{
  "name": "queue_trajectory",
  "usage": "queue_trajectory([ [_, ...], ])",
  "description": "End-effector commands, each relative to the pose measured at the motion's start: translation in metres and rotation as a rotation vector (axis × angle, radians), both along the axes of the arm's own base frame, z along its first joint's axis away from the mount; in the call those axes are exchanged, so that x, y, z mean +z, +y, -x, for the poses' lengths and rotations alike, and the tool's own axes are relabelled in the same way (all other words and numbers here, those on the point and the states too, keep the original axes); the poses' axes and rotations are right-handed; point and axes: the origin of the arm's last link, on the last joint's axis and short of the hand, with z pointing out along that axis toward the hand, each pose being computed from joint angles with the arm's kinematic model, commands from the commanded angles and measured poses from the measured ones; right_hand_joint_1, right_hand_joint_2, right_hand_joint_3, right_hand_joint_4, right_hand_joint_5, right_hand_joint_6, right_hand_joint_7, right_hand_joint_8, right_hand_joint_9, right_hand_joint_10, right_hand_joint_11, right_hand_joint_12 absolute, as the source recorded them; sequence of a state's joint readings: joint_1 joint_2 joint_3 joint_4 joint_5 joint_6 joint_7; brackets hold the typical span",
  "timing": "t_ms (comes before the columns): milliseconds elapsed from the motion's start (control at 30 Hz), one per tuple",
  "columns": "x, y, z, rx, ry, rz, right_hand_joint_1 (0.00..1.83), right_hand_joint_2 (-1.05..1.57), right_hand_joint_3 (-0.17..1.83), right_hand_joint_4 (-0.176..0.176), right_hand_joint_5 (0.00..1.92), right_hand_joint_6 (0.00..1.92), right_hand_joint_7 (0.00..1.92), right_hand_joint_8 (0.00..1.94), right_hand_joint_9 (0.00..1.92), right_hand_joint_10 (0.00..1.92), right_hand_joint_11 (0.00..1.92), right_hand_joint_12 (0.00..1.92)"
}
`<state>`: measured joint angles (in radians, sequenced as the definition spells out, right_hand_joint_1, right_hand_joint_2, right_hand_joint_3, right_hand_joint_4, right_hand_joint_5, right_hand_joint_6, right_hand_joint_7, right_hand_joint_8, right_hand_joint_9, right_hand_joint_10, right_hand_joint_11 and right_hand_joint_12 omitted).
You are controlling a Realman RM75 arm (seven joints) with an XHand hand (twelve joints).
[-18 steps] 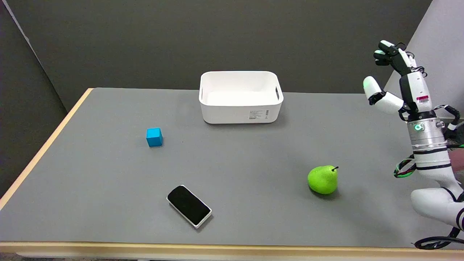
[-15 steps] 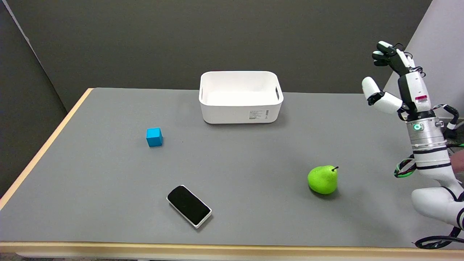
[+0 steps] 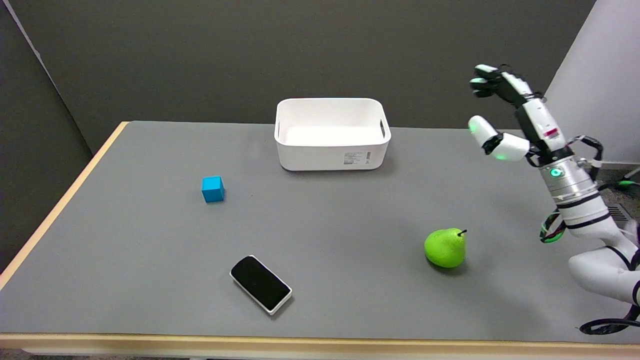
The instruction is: Pick up the blackboard eraser.
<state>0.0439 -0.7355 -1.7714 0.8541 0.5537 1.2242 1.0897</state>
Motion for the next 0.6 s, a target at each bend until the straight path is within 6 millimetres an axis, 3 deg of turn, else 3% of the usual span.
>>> queue_trajectory([
  [33,-0.115,-0.004,-0.008,-0.066,-0.052,-0.55,0.53,0.74,0.86,0.005,0.22,0.42,0.42,0.46,0.34,0.95,0.04,1.21],
  [200,-0.16,-0.016,0.001,-0.128,0.006,-0.548,0.54,0.74,0.85,0.002,0.22,0.41,0.41,0.45,0.33,0.94,0.04,1.21],
  [333,-0.202,-0.023,0.018,-0.208,0.098,-0.53,0.48,0.69,0.97,-0.003,0.2,0.43,0.37,0.48,0.32,0.88,0.03,1.17],
  [600,-0.285,-0.017,0.051,-0.305,0.39,-0.489,0.49,0.66,0.96,-0.061,0.16,0.42,0.28,0.49,0.19,0.81,0.0,1.14],
])
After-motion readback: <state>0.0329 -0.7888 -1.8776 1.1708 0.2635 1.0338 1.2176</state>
